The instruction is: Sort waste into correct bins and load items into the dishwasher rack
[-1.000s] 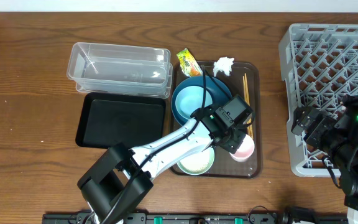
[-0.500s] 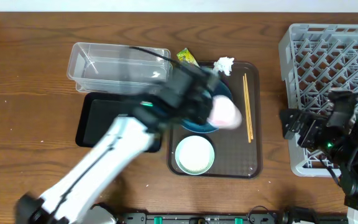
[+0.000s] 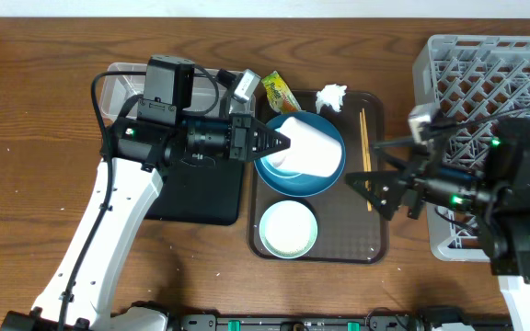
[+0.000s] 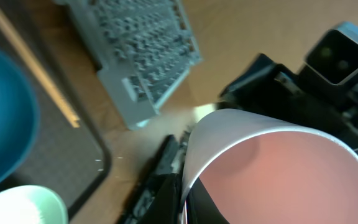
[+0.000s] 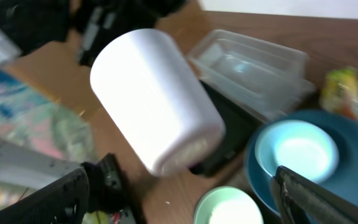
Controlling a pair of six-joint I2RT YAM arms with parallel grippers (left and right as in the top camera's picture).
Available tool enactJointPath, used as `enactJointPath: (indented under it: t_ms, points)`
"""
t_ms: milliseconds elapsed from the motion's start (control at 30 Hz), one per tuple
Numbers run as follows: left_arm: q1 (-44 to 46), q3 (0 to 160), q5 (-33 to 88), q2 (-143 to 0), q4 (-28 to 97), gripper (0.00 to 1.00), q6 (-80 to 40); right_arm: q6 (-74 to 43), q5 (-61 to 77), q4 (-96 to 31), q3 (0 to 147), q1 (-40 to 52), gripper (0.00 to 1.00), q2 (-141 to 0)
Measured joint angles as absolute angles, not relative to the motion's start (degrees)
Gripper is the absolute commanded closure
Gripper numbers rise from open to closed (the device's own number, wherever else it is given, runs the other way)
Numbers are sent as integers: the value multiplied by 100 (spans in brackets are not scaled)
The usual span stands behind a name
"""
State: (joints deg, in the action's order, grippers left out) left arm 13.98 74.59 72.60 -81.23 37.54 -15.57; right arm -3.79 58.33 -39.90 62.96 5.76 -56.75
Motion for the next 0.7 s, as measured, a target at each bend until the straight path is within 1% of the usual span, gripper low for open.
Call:
enactJointPath:
  t_ms: [100, 233, 300, 333, 400, 433, 467, 500, 533, 567, 600, 700]
  points:
    - [1398, 7459, 7531, -8123, 3756, 93, -1518, -370, 5968, -3568, 6296, 941, 12, -5865]
    - [1398, 7459, 7808, -8123, 3754, 92, -1514, -364, 5966, -3352, 6296, 1186, 14, -6031]
    - [1398, 7459, 7911, -8123, 3754, 91, -1511, -364, 5961, -3264, 6296, 1271, 25, -6134]
    - [1398, 7459, 7915, -8123, 3752, 90, -1503, -370, 5999, -3186, 6296, 1339, 29, -6184]
    - [1385, 7456, 7926, -8128, 3752, 89, -1498, -438, 6025, -3096, 6296, 1420, 34, -6239]
    - [1385, 7456, 7935, -8128, 3752, 86, -1498, -438, 6047, -3039, 6296, 1476, 36, -6263]
    - [1382, 7456, 7933, -8128, 3752, 75, -1496, -454, 6062, -3004, 6296, 1518, 41, -6267]
    - [1378, 7454, 7937, -8128, 3752, 56, -1496, -458, 6080, -2954, 6296, 1544, 47, -6267]
    - [1374, 7452, 7955, -8128, 3756, 40, -1496, -469, 6086, -2919, 6296, 1559, 50, -6263]
    - [1376, 7450, 7972, -8128, 3750, 24, -1470, -471, 6069, -2897, 6296, 1566, 49, -6261]
    - [1378, 7450, 7983, -8128, 3752, 16, -1474, -473, 6040, -2906, 6296, 1559, 50, -6261]
    - [1334, 7448, 7926, -8136, 3754, 14, -1481, -484, 5942, -3164, 6296, 1455, 50, -6149]
